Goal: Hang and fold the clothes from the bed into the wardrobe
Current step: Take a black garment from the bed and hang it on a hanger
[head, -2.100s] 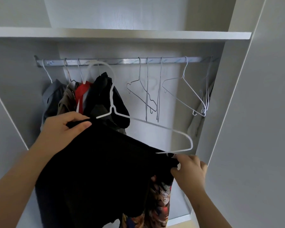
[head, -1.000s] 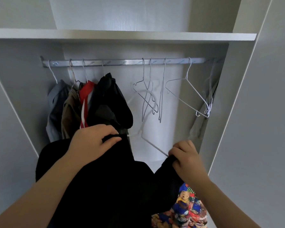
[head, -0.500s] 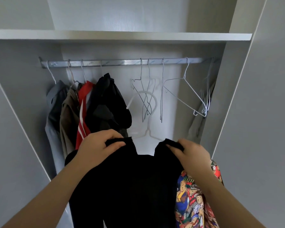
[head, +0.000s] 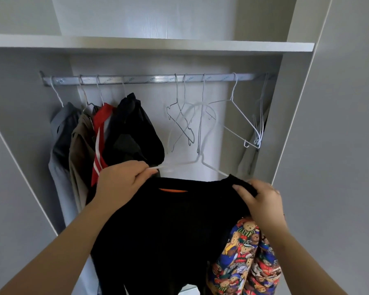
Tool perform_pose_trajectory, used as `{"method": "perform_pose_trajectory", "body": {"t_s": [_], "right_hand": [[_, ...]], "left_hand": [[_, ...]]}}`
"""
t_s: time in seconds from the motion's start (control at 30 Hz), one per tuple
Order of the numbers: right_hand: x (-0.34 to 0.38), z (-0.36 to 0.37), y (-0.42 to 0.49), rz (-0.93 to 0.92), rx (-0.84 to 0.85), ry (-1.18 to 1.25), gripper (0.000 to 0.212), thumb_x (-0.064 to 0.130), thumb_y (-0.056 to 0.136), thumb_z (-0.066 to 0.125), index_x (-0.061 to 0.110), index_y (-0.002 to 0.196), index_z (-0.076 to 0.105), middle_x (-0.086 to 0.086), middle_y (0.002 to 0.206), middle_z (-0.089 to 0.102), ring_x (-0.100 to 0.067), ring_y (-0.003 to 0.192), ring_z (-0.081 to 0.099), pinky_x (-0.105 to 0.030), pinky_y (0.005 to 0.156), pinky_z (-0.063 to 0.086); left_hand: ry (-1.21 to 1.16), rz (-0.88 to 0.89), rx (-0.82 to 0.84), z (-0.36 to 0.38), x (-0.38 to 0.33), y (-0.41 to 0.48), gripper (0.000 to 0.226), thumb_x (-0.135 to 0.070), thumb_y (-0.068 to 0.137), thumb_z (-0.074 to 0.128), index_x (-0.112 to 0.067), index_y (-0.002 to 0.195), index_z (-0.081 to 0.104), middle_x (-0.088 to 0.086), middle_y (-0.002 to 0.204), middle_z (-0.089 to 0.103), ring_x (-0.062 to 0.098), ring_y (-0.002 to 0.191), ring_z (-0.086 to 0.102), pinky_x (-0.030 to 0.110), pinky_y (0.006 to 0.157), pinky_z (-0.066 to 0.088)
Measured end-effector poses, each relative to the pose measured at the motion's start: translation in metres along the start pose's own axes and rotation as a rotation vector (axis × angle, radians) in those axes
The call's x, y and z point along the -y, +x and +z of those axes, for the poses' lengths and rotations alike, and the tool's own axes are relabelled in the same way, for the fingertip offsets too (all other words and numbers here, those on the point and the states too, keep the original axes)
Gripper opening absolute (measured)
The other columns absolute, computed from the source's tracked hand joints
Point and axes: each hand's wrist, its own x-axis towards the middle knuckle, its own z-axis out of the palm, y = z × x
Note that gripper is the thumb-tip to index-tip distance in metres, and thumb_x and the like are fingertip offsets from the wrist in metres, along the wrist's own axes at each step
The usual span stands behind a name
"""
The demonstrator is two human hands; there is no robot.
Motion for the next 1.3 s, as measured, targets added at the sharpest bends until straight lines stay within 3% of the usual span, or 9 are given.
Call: {"method": "perform_pose_trajectory", "body": {"t_s": [0.17, 0.27, 0.33, 0.47, 0.6, 0.73, 0.87, 1.07, 1.3], "right_hand": [[-0.018, -0.011, -0.006, 0.002, -0.011, -0.179, 0.028, 0.033, 0.087, 0.060, 0.012, 0.070, 0.056, -0.001, 0.069, 0.055, -0.030, 0.086, 0.054, -0.031, 0.073, 0.021], [-0.007, -0.010, -0.002, -0.022, 0.059, -0.232, 0.023, 0.038, 0.091, 0.053, 0.017, 0.095, 0.060, 0.002, 0.093, 0.058, -0.024, 0.102, 0.048, -0.028, 0.077, 0.018], [0.003, -0.013, 0.001, -0.103, 0.118, -0.197, 0.025, 0.042, 0.089, 0.053, 0.020, 0.101, 0.059, 0.006, 0.091, 0.058, -0.018, 0.093, 0.049, -0.030, 0.079, 0.027], [0.013, -0.023, 0.006, -0.106, 0.331, -0.109, 0.035, 0.047, 0.089, 0.047, 0.019, 0.068, 0.043, 0.005, 0.059, 0.044, -0.014, 0.060, 0.045, -0.026, 0.053, 0.032], [0.007, -0.029, 0.011, 0.044, 0.487, 0.057, 0.048, 0.041, 0.091, 0.052, 0.003, 0.063, 0.042, 0.002, 0.053, 0.040, -0.011, 0.050, 0.037, -0.027, 0.055, 0.032], [0.002, -0.030, 0.012, 0.258, 0.563, 0.252, 0.041, 0.036, 0.088, 0.060, 0.011, 0.058, 0.047, 0.009, 0.043, 0.038, -0.007, 0.038, 0.035, -0.015, 0.041, 0.032], [-0.004, -0.026, 0.014, 0.412, 0.584, 0.338, 0.041, 0.029, 0.086, 0.064, 0.015, 0.051, 0.048, 0.006, 0.041, 0.041, -0.009, 0.035, 0.038, -0.017, 0.038, 0.033], [-0.001, -0.010, 0.017, 0.626, 0.600, 0.427, 0.032, 0.008, 0.086, 0.054, 0.010, 0.054, 0.056, 0.000, 0.041, 0.048, -0.016, 0.038, 0.045, -0.023, 0.044, 0.036], [0.028, 0.038, 0.025, 0.613, 0.728, 0.480, 0.026, 0.007, 0.082, 0.052, 0.013, 0.057, 0.055, 0.000, 0.049, 0.046, -0.013, 0.044, 0.046, -0.022, 0.045, 0.035]], "left_hand": [[-0.071, -0.061, -0.108, 0.003, 0.001, 0.003, 0.048, -0.047, 0.088, 0.036, -0.015, 0.075, 0.069, -0.003, 0.064, 0.062, 0.014, 0.059, 0.058, 0.022, 0.053, 0.040], [-0.122, -0.065, -0.089, 0.011, -0.009, 0.006, 0.050, -0.049, 0.086, 0.035, -0.014, 0.078, 0.070, -0.003, 0.067, 0.063, 0.015, 0.064, 0.059, 0.033, 0.053, 0.047], [-0.154, -0.062, -0.079, 0.016, -0.018, 0.007, 0.048, -0.049, 0.085, 0.037, -0.015, 0.078, 0.070, -0.006, 0.068, 0.062, 0.013, 0.065, 0.059, 0.029, 0.057, 0.047], [-0.174, -0.057, -0.055, 0.028, -0.033, 0.004, 0.046, -0.047, 0.084, 0.040, -0.014, 0.075, 0.069, -0.006, 0.068, 0.063, 0.010, 0.064, 0.057, 0.017, 0.058, 0.038], [-0.221, -0.075, 0.039, 0.043, -0.037, 0.002, 0.039, -0.045, 0.086, 0.048, -0.013, 0.078, 0.069, -0.006, 0.069, 0.062, 0.013, 0.066, 0.057, 0.019, 0.061, 0.038], [-0.286, -0.134, 0.151, 0.054, -0.039, 0.004, 0.012, -0.023, 0.088, 0.061, -0.014, 0.087, 0.069, -0.008, 0.080, 0.062, 0.010, 0.079, 0.057, 0.015, 0.072, 0.039], [-0.343, -0.245, 0.152, 0.055, -0.037, 0.006, 0.009, -0.019, 0.088, 0.061, -0.018, 0.095, 0.066, -0.019, 0.086, 0.056, -0.001, 0.083, 0.053, 0.004, 0.073, 0.036], [-0.205, -0.394, 0.138, 0.055, -0.012, 0.017, 0.020, -0.014, 0.092, 0.053, -0.013, 0.109, 0.064, 0.000, 0.104, 0.062, 0.015, 0.098, 0.057, 0.023, 0.082, 0.042], [0.082, -0.393, 0.112, 0.081, 0.039, 0.065, 0.027, -0.009, 0.090, 0.051, -0.018, 0.112, 0.064, 0.002, 0.130, 0.050, 0.024, 0.124, 0.039, 0.037, 0.096, 0.035]]}}
